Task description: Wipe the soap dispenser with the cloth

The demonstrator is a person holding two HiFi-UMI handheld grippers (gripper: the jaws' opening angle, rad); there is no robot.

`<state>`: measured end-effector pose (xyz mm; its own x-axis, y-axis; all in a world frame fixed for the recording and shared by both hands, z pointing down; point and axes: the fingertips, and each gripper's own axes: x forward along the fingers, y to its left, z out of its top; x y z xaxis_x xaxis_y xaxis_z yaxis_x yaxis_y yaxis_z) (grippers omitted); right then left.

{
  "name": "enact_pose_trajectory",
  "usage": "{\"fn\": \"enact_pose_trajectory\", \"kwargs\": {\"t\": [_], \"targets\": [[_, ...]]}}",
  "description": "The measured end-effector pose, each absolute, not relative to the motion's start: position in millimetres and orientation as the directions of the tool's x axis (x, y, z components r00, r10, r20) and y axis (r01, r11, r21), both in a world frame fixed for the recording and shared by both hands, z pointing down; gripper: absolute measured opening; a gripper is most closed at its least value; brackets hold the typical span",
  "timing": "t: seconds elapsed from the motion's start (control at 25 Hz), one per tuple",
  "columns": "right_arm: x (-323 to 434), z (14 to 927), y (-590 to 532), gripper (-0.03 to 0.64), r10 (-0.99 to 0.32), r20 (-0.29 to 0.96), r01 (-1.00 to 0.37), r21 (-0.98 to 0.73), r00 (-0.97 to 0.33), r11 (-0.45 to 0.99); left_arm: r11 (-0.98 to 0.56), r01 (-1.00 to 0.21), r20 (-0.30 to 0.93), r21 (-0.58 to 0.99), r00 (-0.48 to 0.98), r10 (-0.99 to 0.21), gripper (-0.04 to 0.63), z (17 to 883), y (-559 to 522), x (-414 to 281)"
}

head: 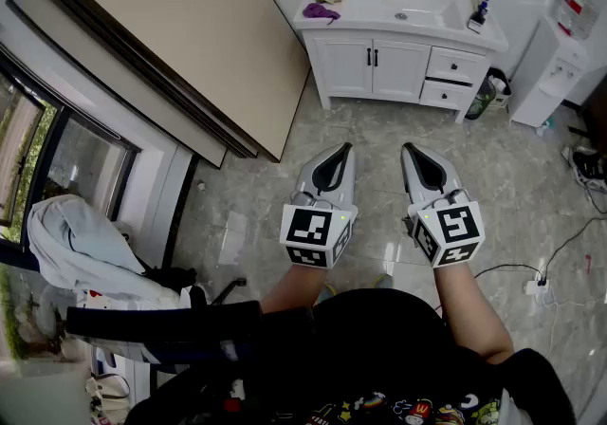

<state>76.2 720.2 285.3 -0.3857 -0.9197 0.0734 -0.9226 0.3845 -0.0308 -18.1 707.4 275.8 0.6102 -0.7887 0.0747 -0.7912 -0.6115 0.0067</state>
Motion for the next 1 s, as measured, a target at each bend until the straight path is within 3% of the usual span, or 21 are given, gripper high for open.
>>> {"fn": "enact_pose_trajectory", "kwargs": {"t": [0.32, 0.6, 0.8, 1.0], "targets": [[132.5, 304.4, 660.5, 0.023, -0.908, 0.070, -0.911, -0.038, -0.413, 0.411, -0.592, -0.806, 0.082, 0.015, 0.591, -0.803, 0.001, 295.7, 653.0, 29.3], [141.3, 332.8, 568.7, 0.023, -0.896, 0.078, -0.899, -0.074, -0.438, 0.433, -0.573, -0.819, 0.115, 0.015, 0.571, -0.813, 0.001, 322.1, 559.3, 30.4], [133.2, 362.7, 447.4, 0.023, -0.896, 0.097, -0.901, -0.068, -0.434, 0.429, -0.585, -0.811, 0.104, 0.024, 0.584, -0.805, 0.001, 344.7, 435.2, 21.9], [103.7, 356.6, 264.3, 0.023, -0.909, 0.130, -0.919, -0.049, -0.395, 0.392, -0.661, -0.750, 0.127, 0.020, 0.658, -0.742, 0.001, 337.7, 244.2, 9.1]]}}
